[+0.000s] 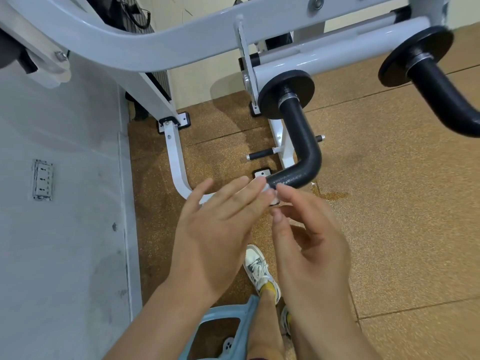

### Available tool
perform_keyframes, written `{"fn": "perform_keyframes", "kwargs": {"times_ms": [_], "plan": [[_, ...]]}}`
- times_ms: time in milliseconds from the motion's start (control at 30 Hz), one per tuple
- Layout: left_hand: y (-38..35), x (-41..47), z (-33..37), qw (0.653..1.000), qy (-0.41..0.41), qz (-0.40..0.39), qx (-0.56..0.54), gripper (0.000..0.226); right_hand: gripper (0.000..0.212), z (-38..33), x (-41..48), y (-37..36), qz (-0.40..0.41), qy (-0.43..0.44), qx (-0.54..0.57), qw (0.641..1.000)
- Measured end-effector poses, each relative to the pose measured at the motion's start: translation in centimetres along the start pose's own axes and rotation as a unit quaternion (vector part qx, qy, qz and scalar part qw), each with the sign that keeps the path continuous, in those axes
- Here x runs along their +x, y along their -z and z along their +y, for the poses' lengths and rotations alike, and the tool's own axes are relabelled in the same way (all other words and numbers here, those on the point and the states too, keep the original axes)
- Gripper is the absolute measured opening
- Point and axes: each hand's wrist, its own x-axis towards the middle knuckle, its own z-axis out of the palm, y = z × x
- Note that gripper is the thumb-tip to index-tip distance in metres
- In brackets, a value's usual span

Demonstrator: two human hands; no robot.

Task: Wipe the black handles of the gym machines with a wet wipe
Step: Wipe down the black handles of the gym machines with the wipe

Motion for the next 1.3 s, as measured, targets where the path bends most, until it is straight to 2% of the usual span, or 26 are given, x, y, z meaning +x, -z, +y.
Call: {"fn": "perform_keyframes", "kwargs": {"times_ms": [67,133,200,300,367,433,467,533,600,667,733,767,867,900,1000,1033,1167,1300], "plan": [[0.7,0.1,-0.2,0.998,0.052,-0.011,-0.043,0.049,0.034,0.0,0.2,-0.2,-0.016,0.057,-0.042,0.997],[1.2,0.7,-0.2,0.981,0.122,-0.008,-0.15,0.065,0.035,0.1,0.7,-0.6,-0.04,0.116,-0.107,0.987],[1.4,0.7,-0.2,0.965,0.129,-0.017,-0.225,0.082,0.032,0.2,1.3,-1.5,-0.057,0.163,-0.18,0.968],[1.6,-0.4,-0.3,0.951,0.151,-0.04,-0.267,0.094,0.024,0.7,2.1,-1.7,-0.07,0.225,-0.237,0.943],[1.5,-1.0,-0.7,0.949,0.153,-0.013,-0.274,0.084,0.014,1.2,3.4,-0.4,-0.024,0.229,-0.271,0.935],[1.0,-1.0,-0.8,0.957,0.148,0.022,-0.248,0.056,0.009,1.1,4.3,0.3,0.045,0.195,-0.28,0.939],[0.8,-0.9,-0.8,0.961,0.143,0.039,-0.233,0.044,0.01,1.0,4.1,0.0,0.054,0.177,-0.282,0.941],[0.5,-0.7,-0.7,0.961,0.145,0.064,-0.228,0.032,0.017,0.9,2.7,-1.8,0.0,0.156,-0.254,0.954],[0.3,-0.7,-0.7,0.953,0.164,0.075,-0.244,0.032,0.018,0.9,2.3,-2.2,-0.059,0.175,-0.237,0.954],[0.3,-0.8,-0.7,0.947,0.173,0.074,-0.259,0.033,0.015,1.4,3.5,-1.0,-0.007,0.208,-0.293,0.933],[0.4,-0.8,-0.7,0.946,0.174,0.074,-0.265,0.032,0.014,1.0,4.3,-0.6,0.064,0.178,-0.301,0.935],[0.5,-0.7,-0.6,0.946,0.171,0.074,-0.265,0.032,0.016,0.8,4.1,-0.9,0.058,0.179,-0.301,0.935],[0.5,-0.6,-0.5,0.95,0.162,0.078,-0.256,0.031,0.025,1.1,3.2,-1.4,-0.036,0.249,-0.306,0.918],[0.6,-0.6,-0.4,0.951,0.162,0.078,-0.251,0.032,0.024,1.5,4.1,-0.6,-0.037,0.253,-0.314,0.914],[0.7,-0.3,-0.1,0.962,0.156,0.086,-0.205,0.031,0.019,1.6,6.0,1.1,0.067,0.186,-0.3,0.933],[0.7,-0.2,0.1,0.969,0.149,0.083,-0.181,0.031,0.02,1.4,5.6,0.9,0.066,0.182,-0.299,0.935],[0.7,0.4,0.6,0.976,0.145,0.067,-0.146,0.035,0.025,1.8,4.5,0.6,-0.045,0.282,-0.308,0.908],[0.8,0.7,1.1,0.98,0.144,0.075,-0.114,0.036,0.017,1.9,7.5,2.1,0.054,0.196,-0.319,0.926]]}}
